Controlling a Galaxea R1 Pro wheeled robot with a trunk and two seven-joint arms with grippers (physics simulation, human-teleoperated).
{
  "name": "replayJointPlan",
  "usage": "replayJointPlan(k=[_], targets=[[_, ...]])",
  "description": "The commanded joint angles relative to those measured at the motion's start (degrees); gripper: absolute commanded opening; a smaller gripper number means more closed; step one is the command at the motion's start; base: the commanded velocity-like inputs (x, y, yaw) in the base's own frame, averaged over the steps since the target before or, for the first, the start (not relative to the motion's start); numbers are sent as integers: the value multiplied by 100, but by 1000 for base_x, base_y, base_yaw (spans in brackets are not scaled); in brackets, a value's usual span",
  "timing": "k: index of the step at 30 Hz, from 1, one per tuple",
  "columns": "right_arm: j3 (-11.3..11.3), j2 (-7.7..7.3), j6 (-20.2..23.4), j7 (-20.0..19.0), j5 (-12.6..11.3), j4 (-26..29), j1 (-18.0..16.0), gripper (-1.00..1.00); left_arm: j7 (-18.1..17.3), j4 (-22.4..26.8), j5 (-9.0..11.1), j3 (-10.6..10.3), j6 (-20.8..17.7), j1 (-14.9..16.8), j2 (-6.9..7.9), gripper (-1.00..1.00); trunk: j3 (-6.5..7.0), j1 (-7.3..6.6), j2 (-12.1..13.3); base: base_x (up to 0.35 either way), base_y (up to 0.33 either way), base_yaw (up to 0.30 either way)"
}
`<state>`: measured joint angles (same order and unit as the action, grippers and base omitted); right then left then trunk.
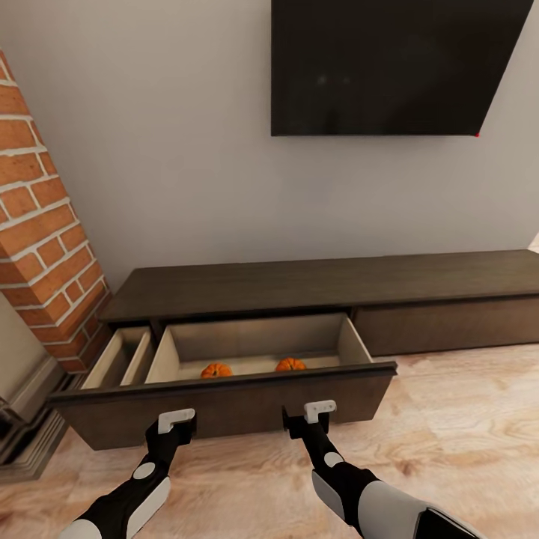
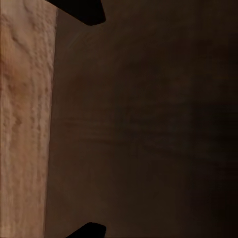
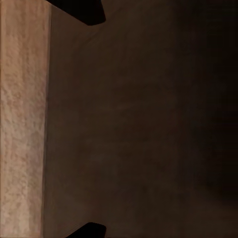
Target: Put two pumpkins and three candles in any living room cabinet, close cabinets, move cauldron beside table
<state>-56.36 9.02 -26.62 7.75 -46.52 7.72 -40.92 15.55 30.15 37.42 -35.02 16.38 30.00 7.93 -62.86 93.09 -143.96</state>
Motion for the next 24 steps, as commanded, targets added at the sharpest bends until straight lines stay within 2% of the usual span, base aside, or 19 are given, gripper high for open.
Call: replayJointPlan(k=[1, 19, 24], targets=[[-49, -1, -10, 42, -15, 1, -4, 100, 44, 4, 37, -49, 23, 5, 7, 100, -5, 1, -2, 163, 0, 0], [-48, -2, -10, 42, -15, 1, -4, 100, 44, -6, 37, -49, 23, 5, 7, 100, -5, 1, -2, 56, 0, 0], [-50, 2, -10, 42, -15, 1, -4, 100, 44, -8, 37, -49, 23, 5, 7, 100, -5, 1, -2, 229, 0, 0]])
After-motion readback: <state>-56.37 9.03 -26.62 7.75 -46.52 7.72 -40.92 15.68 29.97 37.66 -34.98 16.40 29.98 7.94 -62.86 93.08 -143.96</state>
